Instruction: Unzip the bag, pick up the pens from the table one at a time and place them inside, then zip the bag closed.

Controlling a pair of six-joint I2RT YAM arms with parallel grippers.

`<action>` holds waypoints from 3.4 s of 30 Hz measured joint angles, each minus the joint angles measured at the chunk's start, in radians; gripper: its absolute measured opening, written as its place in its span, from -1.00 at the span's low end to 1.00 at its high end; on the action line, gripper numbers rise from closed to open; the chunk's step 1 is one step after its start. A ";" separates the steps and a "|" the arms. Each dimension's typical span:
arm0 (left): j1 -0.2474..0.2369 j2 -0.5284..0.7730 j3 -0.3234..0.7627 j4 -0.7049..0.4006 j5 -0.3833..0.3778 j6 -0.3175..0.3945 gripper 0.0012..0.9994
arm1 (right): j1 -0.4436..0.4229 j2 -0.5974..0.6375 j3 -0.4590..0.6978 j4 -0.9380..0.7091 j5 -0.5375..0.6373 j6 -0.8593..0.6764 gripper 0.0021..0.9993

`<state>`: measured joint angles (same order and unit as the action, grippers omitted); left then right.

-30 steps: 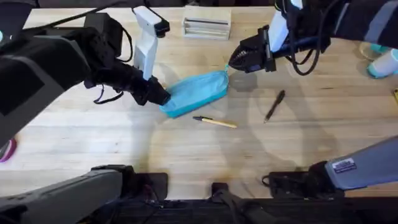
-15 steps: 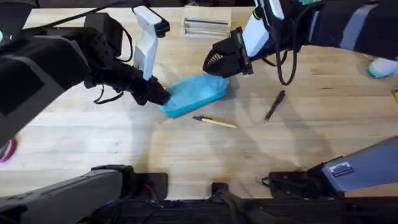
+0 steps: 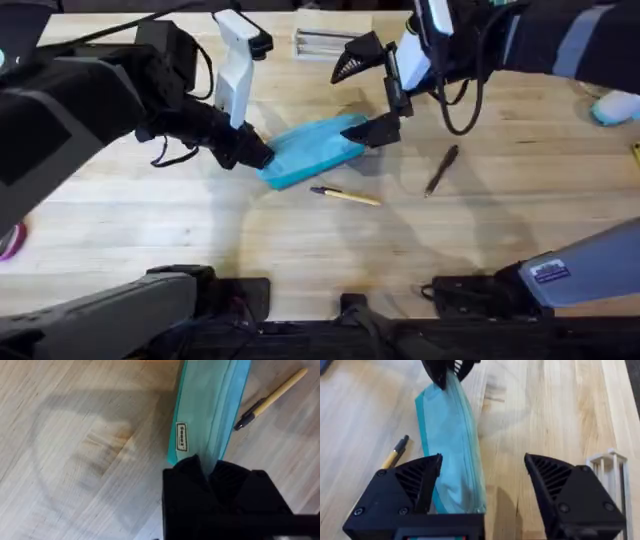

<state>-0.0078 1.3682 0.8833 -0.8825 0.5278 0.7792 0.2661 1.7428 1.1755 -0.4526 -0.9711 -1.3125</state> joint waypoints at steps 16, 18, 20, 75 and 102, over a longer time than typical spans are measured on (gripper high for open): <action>0.000 0.000 0.000 0.000 0.000 0.000 -0.92 | -0.187 0.000 0.039 0.005 -0.013 0.242 0.99; 0.000 0.000 0.000 0.000 0.000 0.000 -0.92 | -0.209 0.000 0.042 0.005 -0.030 0.250 0.99; 0.000 0.000 0.000 0.000 0.000 0.000 -0.92 | -0.215 0.000 0.042 0.000 -0.041 0.257 0.99; 0.000 0.000 0.000 0.011 -0.004 0.000 -0.92 | -0.199 0.245 0.047 -0.106 -0.072 -0.072 0.63; 0.000 0.000 0.000 0.021 -0.004 0.000 -0.92 | -0.199 0.245 0.047 -0.153 -0.101 -0.083 -0.95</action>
<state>-0.0078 1.3682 0.8833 -0.8616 0.5236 0.7792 0.0669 1.9877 1.2221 -0.6056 -1.0725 -1.3960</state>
